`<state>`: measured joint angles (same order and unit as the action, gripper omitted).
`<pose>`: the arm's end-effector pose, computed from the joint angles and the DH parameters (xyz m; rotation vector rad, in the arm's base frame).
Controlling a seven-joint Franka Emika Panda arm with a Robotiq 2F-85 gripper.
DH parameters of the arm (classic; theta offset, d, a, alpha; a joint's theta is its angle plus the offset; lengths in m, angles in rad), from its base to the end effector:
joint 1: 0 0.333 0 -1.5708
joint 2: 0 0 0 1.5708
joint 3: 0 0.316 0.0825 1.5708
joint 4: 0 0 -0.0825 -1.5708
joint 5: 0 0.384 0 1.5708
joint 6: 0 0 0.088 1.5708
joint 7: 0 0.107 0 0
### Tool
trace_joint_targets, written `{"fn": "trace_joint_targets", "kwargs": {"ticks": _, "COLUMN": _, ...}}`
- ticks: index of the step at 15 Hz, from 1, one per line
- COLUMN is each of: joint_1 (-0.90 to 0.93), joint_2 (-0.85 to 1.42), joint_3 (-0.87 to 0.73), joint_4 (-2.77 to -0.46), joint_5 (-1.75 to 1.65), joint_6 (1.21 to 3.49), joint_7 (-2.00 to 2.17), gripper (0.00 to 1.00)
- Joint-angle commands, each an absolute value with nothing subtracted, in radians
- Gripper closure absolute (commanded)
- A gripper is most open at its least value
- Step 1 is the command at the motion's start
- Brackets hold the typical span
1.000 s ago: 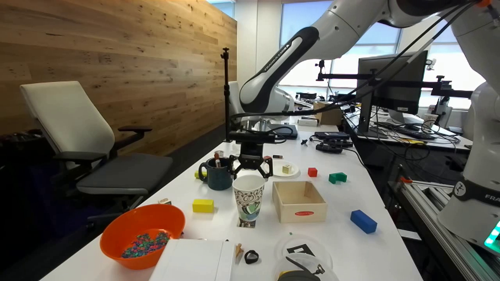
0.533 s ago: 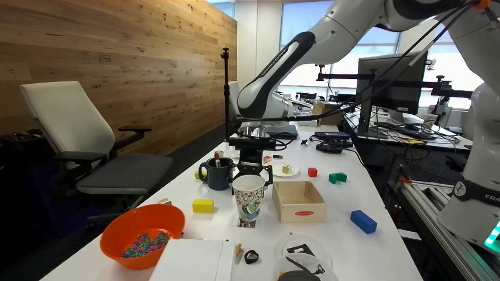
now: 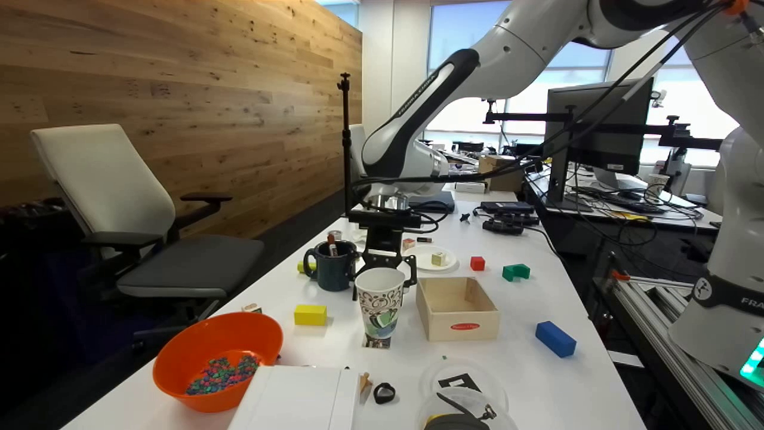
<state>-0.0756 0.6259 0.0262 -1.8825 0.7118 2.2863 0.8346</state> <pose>0.6126 -0.0156 0.1599 -2.0562 1.7769 0.5364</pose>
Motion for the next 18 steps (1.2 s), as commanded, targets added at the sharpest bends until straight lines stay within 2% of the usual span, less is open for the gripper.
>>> {"fn": "trace_joint_targets", "kwargs": {"ticks": 1, "joint_1": -0.079, "joint_2": 0.619, "joint_3": 0.022, "joint_4": -1.902, "joint_5": 0.763, "joint_6": 2.254, "joint_7": 0.801, "gripper": 0.00}}
{"fn": "trace_joint_targets", "kwargs": {"ticks": 13, "joint_1": -0.043, "joint_2": 0.616, "joint_3": 0.036, "joint_4": -1.930, "joint_5": 0.757, "joint_6": 2.208, "joint_7": 0.762, "gripper": 0.00}}
{"fn": "trace_joint_targets", "kwargs": {"ticks": 14, "joint_1": -0.041, "joint_2": 0.617, "joint_3": 0.037, "joint_4": -1.929, "joint_5": 0.758, "joint_6": 2.209, "joint_7": 0.760, "gripper": 0.25}}
{"fn": "trace_joint_targets", "kwargs": {"ticks": 16, "joint_1": -0.038, "joint_2": 0.614, "joint_3": 0.037, "joint_4": -1.929, "joint_5": 0.757, "joint_6": 2.206, "joint_7": 0.759, "gripper": 0.33}}
{"fn": "trace_joint_targets", "kwargs": {"ticks": 18, "joint_1": -0.036, "joint_2": 0.615, "joint_3": 0.035, "joint_4": -1.929, "joint_5": 0.755, "joint_6": 2.207, "joint_7": 0.756, "gripper": 0.49}}
